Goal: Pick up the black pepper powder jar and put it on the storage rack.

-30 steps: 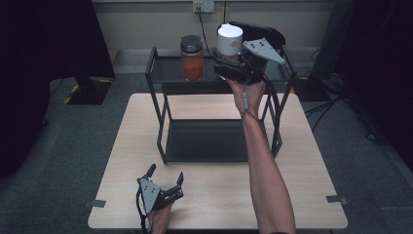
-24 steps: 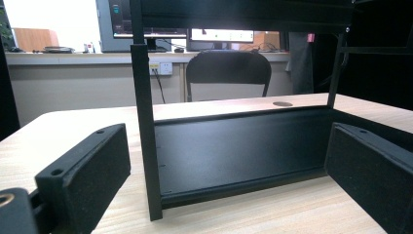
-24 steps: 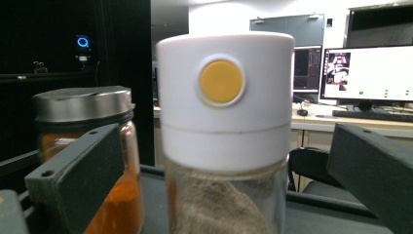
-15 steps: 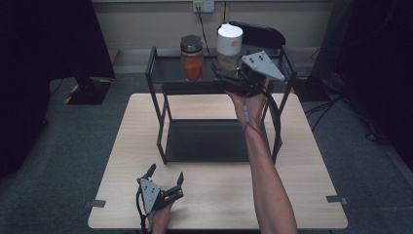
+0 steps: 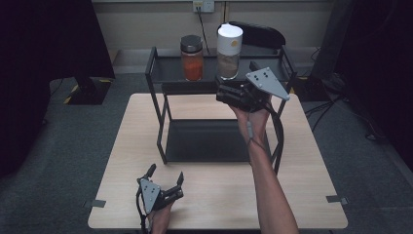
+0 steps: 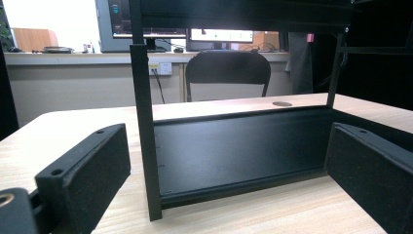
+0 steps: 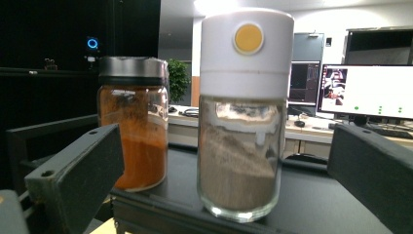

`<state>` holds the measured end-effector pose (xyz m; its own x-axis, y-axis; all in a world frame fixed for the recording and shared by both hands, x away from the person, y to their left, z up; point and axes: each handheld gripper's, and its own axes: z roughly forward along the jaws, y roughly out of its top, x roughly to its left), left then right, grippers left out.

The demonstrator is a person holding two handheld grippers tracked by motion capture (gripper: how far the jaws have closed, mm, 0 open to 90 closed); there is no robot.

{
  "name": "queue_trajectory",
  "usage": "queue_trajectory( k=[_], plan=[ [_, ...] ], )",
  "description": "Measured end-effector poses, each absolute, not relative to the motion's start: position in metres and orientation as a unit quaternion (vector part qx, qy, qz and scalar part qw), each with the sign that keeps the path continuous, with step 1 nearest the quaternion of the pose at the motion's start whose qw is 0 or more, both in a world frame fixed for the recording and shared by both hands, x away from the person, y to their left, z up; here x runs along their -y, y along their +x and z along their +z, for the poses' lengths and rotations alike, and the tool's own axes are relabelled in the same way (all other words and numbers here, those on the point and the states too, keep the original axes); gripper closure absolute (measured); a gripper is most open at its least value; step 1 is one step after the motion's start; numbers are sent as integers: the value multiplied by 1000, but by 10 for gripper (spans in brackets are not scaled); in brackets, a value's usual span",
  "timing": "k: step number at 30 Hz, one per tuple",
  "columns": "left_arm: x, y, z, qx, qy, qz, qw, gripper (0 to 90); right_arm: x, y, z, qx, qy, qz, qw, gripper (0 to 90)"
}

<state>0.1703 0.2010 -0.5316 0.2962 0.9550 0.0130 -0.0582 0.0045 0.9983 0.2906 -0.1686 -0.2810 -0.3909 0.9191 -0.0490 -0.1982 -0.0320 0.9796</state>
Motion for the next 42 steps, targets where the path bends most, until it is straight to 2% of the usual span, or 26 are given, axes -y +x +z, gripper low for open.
queue_trajectory(
  k=[42],
  plan=[
    [-201,170,-532,-404,555,435,582,21,190,223,-365,-523,344,639,448,0]
  ],
)
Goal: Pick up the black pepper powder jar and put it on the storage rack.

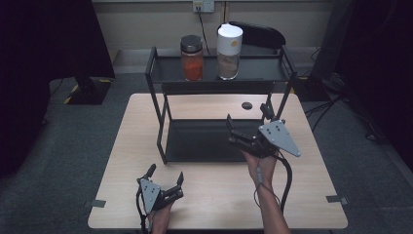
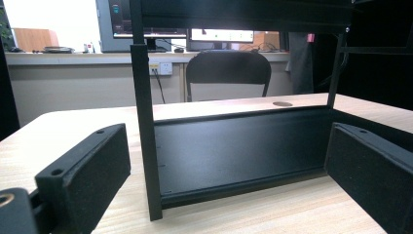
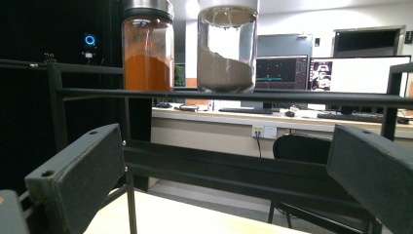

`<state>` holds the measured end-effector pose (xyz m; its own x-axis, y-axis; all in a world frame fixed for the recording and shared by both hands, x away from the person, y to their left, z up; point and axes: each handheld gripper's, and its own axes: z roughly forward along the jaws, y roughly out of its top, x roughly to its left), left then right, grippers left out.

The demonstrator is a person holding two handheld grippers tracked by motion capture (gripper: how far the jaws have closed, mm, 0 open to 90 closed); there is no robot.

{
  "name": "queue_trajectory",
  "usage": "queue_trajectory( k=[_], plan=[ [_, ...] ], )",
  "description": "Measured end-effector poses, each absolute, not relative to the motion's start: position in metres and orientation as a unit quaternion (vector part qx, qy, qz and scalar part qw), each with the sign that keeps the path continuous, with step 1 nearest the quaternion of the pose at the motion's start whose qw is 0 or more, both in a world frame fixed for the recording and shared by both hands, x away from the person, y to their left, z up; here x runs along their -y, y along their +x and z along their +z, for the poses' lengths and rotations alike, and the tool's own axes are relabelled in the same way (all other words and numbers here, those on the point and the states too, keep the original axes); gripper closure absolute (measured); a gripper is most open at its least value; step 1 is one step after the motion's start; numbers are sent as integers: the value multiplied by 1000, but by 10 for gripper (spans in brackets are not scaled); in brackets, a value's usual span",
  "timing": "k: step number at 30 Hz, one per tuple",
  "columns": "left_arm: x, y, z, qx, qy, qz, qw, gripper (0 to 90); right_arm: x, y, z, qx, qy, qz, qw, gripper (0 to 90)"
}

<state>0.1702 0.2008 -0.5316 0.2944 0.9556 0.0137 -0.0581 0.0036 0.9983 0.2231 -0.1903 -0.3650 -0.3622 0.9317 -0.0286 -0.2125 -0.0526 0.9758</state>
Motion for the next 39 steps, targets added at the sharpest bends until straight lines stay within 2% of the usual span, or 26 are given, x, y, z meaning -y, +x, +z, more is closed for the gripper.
queue_trajectory(
  k=[15,39],
  plan=[
    [-201,170,-532,-404,555,436,582,21,197,190,-403,-505,348,635,470,0],
    [-200,170,-532,-405,555,436,582,21,208,163,-455,-495,399,621,459,0]
  ],
)
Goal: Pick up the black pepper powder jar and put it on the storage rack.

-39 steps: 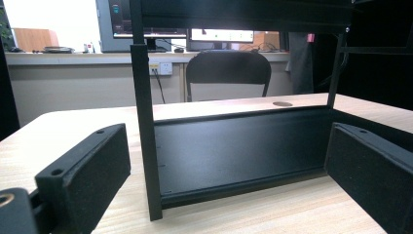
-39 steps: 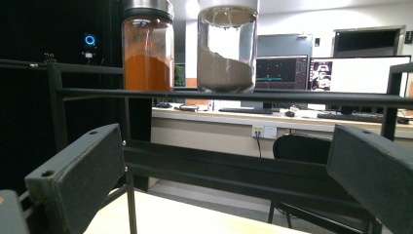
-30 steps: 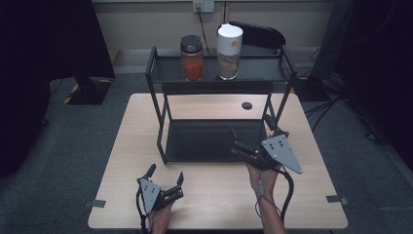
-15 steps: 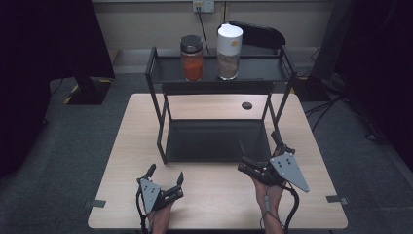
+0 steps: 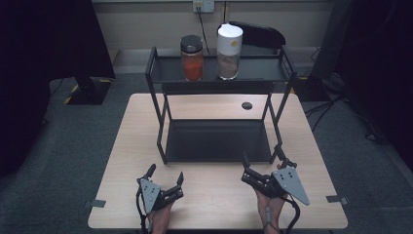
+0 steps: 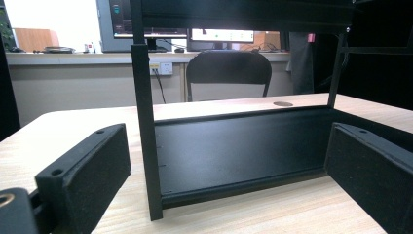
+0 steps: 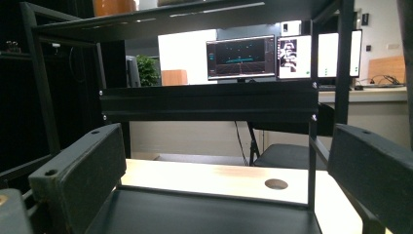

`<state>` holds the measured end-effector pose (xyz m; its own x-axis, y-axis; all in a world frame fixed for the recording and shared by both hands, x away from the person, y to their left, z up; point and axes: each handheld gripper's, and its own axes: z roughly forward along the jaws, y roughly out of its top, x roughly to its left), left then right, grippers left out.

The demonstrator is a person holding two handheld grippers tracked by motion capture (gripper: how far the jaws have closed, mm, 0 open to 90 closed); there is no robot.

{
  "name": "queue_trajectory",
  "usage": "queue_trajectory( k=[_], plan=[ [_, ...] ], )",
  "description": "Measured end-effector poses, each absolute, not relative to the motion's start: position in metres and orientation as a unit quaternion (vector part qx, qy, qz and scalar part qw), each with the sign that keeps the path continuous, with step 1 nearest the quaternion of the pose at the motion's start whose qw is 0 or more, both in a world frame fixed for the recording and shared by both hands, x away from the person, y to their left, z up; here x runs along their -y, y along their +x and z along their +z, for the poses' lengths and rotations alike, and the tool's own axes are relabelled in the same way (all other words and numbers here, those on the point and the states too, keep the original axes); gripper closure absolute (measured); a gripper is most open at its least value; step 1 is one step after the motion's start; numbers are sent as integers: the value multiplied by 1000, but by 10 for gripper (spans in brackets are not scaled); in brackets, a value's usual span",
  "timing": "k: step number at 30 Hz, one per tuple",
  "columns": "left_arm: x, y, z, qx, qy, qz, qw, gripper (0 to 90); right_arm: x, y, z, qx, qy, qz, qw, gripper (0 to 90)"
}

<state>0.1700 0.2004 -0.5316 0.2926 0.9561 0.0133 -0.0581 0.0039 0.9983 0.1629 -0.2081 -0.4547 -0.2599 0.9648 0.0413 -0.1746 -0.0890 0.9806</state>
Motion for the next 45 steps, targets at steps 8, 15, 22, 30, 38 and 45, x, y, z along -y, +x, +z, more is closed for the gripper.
queue_trajectory(
  k=[8,15,22,30,38,45],
  plan=[
    [-200,170,-532,-405,555,436,582,21,205,157,-471,-494,409,612,463,0],
    [-200,170,-532,-405,555,436,582,21,206,153,-483,-496,407,609,467,0],
    [-200,170,-532,-405,555,436,582,21,208,151,-493,-507,407,603,462,0],
    [-200,170,-532,-405,555,436,582,21,207,150,-505,-522,407,594,457,0],
    [-200,170,-532,-405,555,436,582,21,208,150,-519,-525,416,587,455,0],
    [-200,170,-532,-405,555,436,582,21,208,152,-528,-533,423,574,455,0]
  ],
)
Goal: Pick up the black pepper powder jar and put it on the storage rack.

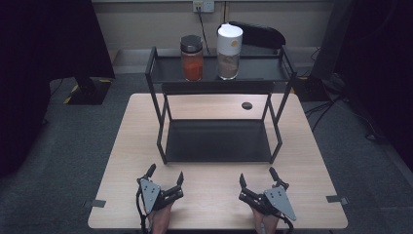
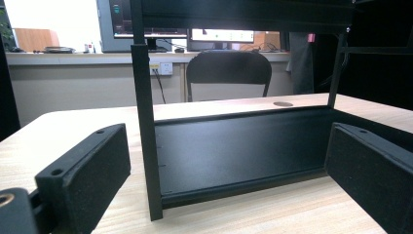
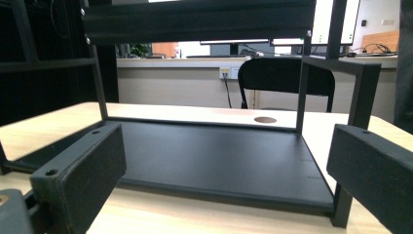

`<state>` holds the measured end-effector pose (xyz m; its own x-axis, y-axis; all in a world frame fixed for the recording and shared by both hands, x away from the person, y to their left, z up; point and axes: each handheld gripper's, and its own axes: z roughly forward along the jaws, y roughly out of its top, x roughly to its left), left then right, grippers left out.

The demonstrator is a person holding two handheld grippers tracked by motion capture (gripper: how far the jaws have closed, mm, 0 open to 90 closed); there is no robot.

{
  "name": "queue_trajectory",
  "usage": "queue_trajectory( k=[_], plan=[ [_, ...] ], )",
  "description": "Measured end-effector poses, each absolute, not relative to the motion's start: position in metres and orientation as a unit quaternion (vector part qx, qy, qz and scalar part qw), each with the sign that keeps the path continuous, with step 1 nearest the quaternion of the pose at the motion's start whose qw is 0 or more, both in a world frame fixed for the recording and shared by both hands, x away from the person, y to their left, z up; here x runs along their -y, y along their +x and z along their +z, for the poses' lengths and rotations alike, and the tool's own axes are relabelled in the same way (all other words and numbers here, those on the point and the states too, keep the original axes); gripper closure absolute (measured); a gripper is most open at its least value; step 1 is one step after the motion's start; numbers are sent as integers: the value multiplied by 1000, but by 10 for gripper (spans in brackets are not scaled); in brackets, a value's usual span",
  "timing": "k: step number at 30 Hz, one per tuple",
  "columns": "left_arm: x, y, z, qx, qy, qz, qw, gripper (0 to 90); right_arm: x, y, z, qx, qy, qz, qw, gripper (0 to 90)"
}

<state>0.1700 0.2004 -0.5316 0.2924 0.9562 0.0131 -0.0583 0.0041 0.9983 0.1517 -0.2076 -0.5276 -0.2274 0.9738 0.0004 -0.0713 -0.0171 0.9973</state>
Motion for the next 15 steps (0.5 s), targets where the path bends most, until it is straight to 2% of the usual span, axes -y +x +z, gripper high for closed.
queue_trajectory(
  k=[15],
  plan=[
    [-200,170,-532,-405,555,436,582,21,205,153,-531,-539,429,562,459,1]
  ],
)
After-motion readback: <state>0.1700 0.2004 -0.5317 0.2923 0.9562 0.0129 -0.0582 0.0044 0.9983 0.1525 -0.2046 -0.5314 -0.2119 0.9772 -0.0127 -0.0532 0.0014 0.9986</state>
